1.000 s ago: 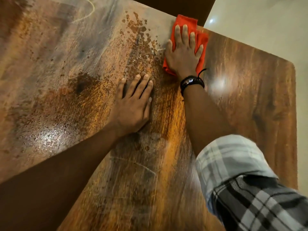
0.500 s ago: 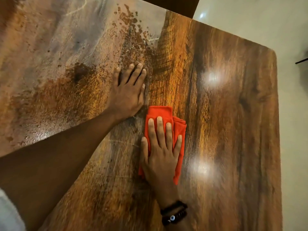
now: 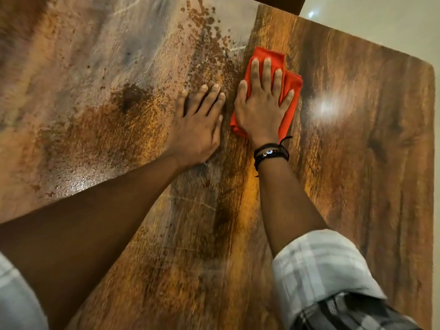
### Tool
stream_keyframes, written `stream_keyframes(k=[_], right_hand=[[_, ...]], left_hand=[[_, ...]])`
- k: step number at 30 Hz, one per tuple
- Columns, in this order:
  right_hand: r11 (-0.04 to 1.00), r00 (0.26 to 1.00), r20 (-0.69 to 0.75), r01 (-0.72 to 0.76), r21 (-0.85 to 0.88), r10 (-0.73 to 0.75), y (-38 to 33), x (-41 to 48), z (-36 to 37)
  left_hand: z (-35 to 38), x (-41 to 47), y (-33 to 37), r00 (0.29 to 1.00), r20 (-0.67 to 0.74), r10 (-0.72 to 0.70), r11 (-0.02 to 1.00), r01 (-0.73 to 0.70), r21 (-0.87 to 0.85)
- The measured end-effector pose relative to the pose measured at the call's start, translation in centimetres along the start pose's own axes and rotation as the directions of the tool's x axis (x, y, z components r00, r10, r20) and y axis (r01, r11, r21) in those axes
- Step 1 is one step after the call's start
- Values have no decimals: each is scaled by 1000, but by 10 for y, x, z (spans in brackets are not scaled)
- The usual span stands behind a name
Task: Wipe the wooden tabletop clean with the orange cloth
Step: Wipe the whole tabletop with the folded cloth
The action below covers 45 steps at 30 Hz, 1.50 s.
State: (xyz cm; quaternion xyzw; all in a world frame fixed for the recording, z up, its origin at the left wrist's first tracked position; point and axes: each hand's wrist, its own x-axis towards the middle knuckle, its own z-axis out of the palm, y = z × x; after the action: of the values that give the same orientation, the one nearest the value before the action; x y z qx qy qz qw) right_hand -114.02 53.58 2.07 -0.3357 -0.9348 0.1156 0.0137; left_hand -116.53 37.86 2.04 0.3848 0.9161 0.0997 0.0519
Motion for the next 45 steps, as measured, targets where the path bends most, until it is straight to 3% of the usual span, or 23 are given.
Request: stream_keyframes(k=[4, 8, 13, 16, 23, 28, 32, 38, 45], right_hand=[[1000, 999, -30, 29, -10, -29, 2, -38, 3], [999, 996, -77, 49, 12, -48, 4, -129, 6], [998, 998, 5, 66, 19, -66, 10, -281, 5], [997, 997, 9, 75, -13, -75, 15, -326, 9], [996, 997, -17, 81, -35, -82, 5, -248, 9], [1000, 997, -82, -8, -26, 6, -11, -143, 13], [999, 998, -34, -53, 2, 53, -19, -95, 10], [1000, 998, -63, 2, 12, -1, -13, -139, 11], [999, 999, -33, 29, 33, -28, -4, -299, 10]], left_hand=[[-4, -2, 1, 1000, 3, -5, 999, 5, -35], [-10, -4, 0, 1000, -6, -6, 997, 5, -78], [-17, -37, 0, 992, -111, 55, 996, -62, -62], [-13, -78, -6, 990, -125, 58, 997, -64, -51], [-4, -132, -18, 996, 6, 89, 996, -89, -7], [-2, -128, -18, 995, 15, 103, 995, -103, 6], [-1, -128, -18, 995, 12, 101, 995, -101, 18], [-2, -130, -17, 996, 6, 90, 996, -90, 2], [-7, -130, -17, 996, 40, 81, 997, -81, -14]])
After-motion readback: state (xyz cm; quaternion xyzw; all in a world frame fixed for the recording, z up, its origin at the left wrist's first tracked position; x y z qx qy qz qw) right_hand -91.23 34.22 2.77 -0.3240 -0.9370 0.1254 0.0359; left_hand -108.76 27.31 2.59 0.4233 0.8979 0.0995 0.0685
